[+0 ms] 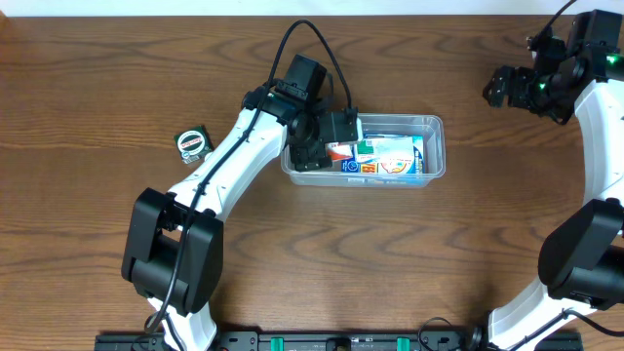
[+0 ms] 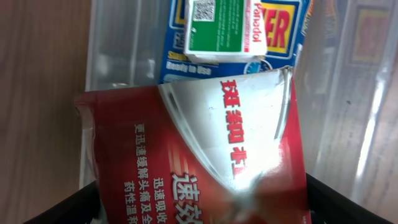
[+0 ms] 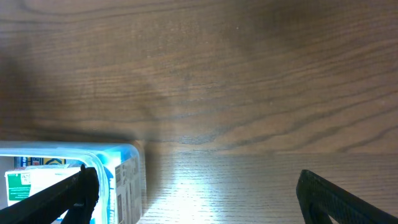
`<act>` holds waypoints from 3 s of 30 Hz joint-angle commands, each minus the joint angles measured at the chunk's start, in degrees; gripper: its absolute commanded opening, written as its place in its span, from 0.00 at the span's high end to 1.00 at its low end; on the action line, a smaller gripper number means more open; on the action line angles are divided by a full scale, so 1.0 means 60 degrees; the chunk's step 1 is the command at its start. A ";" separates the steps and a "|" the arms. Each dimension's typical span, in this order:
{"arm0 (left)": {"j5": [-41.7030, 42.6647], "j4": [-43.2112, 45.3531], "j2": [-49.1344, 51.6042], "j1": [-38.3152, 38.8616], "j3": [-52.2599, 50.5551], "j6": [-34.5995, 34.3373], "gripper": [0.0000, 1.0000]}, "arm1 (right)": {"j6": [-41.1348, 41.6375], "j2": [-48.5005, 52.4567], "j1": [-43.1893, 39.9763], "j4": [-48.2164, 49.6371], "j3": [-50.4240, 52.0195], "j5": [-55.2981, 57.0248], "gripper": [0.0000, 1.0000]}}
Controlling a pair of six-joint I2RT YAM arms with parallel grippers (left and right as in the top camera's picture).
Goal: Pack container
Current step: 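Lower the red box into the container's left end, then open the left gripper and raise it above the container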
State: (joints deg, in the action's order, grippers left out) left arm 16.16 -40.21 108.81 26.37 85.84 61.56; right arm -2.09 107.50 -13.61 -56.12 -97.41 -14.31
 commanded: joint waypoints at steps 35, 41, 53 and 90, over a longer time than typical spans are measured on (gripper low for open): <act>0.0055 0.0892 0.0033 0.0022 -0.0066 0.0157 0.02 | 0.0055 0.0022 -0.0007 -0.0011 -0.0040 -0.0007 0.01; 0.0047 0.1592 -0.0197 0.0022 -0.0055 -0.1647 0.02 | 0.0055 0.0022 -0.0007 -0.0011 -0.0040 -0.0007 0.01; -0.2251 0.0503 -0.1628 0.0022 0.0200 -1.1140 0.02 | 0.0055 0.0022 -0.0007 -0.0011 -0.0040 -0.0007 0.01; -0.3388 -0.4645 -0.1574 0.0291 0.3614 -1.3770 0.38 | 0.0055 0.0022 -0.0007 -0.0011 -0.0040 -0.0004 0.02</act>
State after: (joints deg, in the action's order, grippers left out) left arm -2.15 -67.31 97.95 27.92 105.43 -20.99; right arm -2.09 107.50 -13.61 -56.12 -97.41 -14.33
